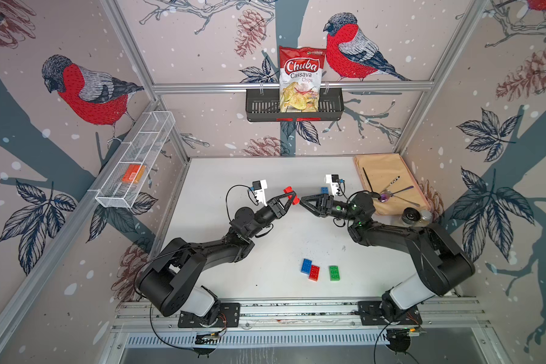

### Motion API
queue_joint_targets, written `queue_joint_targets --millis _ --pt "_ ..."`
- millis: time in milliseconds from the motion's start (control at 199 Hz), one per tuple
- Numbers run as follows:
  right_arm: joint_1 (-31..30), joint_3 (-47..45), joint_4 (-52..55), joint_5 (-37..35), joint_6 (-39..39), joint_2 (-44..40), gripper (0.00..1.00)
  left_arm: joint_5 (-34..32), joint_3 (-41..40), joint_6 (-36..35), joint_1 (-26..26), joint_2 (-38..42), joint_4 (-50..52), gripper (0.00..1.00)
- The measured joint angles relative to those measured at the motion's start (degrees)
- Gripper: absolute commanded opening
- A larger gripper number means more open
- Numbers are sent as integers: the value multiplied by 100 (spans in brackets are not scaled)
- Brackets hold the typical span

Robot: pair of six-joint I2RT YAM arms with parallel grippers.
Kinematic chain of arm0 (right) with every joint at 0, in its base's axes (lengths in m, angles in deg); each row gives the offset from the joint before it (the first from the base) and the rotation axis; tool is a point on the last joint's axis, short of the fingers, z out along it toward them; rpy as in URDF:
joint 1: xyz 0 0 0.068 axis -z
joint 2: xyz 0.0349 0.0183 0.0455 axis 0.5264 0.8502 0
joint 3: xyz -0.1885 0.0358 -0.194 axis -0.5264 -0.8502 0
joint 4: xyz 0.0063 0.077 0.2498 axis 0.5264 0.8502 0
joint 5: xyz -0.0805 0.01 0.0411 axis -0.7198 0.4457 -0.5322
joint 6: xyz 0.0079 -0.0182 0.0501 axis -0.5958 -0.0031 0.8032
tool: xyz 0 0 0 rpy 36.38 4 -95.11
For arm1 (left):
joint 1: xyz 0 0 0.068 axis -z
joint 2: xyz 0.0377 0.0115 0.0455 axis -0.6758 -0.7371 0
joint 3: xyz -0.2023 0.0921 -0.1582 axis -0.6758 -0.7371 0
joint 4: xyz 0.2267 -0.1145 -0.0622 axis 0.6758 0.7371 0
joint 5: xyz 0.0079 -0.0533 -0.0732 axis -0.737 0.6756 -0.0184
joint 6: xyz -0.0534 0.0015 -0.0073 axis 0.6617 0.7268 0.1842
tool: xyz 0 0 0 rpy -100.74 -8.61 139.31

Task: Assemble a rectangle with lego
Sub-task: Adjust the lego brick at the center of the board.

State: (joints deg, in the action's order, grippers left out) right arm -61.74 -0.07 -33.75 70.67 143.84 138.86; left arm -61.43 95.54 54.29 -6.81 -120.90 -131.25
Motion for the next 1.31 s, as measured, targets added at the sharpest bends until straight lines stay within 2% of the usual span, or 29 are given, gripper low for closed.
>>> queue_joint_targets --millis 95,301,452,548,909,1136,1206,1306 --pt "-116 48 -304 2 166 214 56 2 0 11 7 -42 -2 24" --pt "-186 -7 -1014 -4 601 542 45 42 50 52 24 -146 -9 24" --pt "-184 -39 -1167 -26 726 595 38 107 87 59 52 -186 -55 24" --pt "-177 -28 -1167 -24 704 599 38 76 94 98 70 -195 -83 27" --pt "-170 153 -42 -52 -179 275 44 -66 96 101 116 -201 -48 28" --pt "-168 284 566 -85 -660 175 33 -212 83 205 125 -271 -68 28" --pt "-164 286 629 -85 -708 162 32 -227 81 249 129 -291 -85 33" --pt "-170 286 734 -94 -841 127 31 -238 72 245 138 -291 -81 50"
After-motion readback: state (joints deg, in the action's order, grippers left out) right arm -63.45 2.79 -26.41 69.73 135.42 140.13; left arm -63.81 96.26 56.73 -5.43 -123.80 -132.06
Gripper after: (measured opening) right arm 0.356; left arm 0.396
